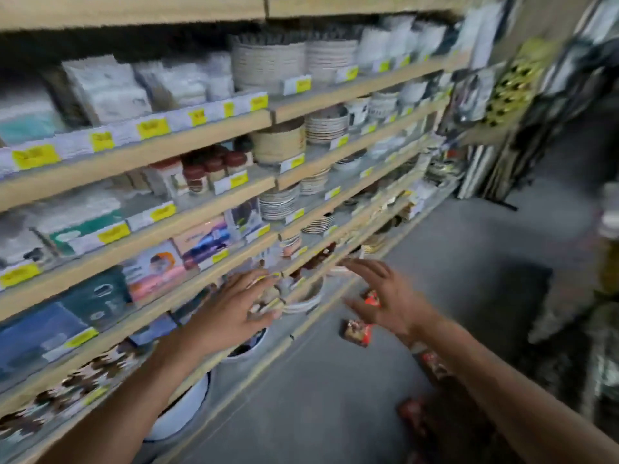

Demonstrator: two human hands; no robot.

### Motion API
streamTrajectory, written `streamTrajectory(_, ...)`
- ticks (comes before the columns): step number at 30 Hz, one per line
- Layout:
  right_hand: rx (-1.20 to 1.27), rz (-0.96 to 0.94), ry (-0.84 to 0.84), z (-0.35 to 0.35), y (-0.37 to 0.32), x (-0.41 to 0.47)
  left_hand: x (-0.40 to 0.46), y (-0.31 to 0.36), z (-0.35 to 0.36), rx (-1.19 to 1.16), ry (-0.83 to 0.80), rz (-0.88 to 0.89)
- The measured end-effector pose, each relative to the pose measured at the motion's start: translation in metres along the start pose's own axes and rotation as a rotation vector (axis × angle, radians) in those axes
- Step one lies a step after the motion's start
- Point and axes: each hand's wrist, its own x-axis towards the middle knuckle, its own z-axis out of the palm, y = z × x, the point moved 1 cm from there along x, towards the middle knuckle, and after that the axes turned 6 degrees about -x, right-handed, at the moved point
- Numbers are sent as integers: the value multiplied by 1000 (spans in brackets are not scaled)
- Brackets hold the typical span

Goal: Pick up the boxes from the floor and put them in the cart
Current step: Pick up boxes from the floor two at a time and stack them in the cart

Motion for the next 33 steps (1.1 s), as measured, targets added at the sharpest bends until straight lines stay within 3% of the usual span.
streamTrajectory(6, 5, 275, 12, -32, 96, -81, 103, 72, 68, -50, -143, 206)
streamTrajectory(12, 5, 494, 81, -30, 140, -132, 169, 114, 111, -86, -244, 358)
streamTrajectory(26, -32, 900, 155, -21, 147, -124, 301, 100, 141, -135, -495, 628)
streamTrajectory(33, 17, 1117, 184, 6, 138, -145, 332, 120, 195, -131, -648, 776)
